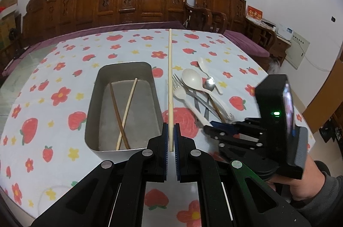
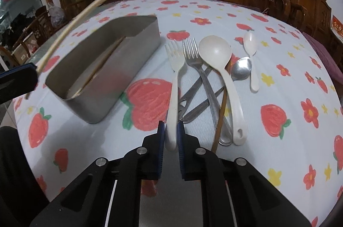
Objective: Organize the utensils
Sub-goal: 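Lower the chopstick into the tray and open the left gripper, then grasp the white plastic fork with the right gripper, drop it in the tray, then grasp the white ladle with the right gripper while the left gripper grasps a chopstick, then lower the chopstick into the tray and open the left gripper while the right gripper holds the ladle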
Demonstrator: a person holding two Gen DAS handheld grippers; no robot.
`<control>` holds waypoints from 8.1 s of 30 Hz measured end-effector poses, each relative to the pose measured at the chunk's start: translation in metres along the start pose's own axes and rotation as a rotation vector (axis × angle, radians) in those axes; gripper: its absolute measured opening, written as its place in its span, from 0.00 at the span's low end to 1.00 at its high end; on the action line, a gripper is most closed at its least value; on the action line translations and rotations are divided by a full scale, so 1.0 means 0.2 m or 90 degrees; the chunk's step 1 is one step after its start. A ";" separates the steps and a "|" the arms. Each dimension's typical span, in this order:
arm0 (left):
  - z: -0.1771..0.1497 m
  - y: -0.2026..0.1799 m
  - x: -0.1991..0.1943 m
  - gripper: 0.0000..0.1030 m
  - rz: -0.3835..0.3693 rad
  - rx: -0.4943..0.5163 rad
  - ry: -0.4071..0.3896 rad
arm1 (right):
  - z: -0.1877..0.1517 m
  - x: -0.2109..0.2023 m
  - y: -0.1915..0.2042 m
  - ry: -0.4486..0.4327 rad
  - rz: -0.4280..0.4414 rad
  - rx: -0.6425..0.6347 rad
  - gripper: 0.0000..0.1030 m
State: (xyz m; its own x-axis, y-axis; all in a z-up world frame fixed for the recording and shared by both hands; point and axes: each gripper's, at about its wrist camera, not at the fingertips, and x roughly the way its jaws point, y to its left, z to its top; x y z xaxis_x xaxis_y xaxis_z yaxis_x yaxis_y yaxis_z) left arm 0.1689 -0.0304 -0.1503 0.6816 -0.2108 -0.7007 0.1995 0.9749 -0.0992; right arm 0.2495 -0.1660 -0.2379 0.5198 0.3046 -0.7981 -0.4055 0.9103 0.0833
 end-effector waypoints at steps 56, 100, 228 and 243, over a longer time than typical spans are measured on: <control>0.05 0.50 0.04 0.54 0.053 -0.063 0.004 | 0.13 -0.28 0.19 -0.081 0.054 0.007 0.13; 0.07 0.64 -0.16 0.91 0.083 -0.050 -0.059 | 0.45 -0.01 0.43 -0.015 0.085 -0.029 0.24; 0.13 -0.20 0.23 0.04 -0.052 0.055 0.078 | -0.10 -0.09 -0.73 0.086 -0.123 0.070 0.11; 0.15 0.11 0.06 0.04 -0.011 0.023 0.058 | 0.03 -0.29 -0.49 0.031 -0.104 0.036 0.10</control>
State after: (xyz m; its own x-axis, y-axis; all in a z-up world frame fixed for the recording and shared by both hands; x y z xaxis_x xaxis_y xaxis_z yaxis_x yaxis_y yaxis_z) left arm 0.2023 -0.0136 -0.1406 0.6114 -0.2183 -0.7606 0.2369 0.9676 -0.0872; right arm 0.2640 -0.2711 -0.1961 0.5383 0.1388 -0.8313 -0.2754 0.9612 -0.0178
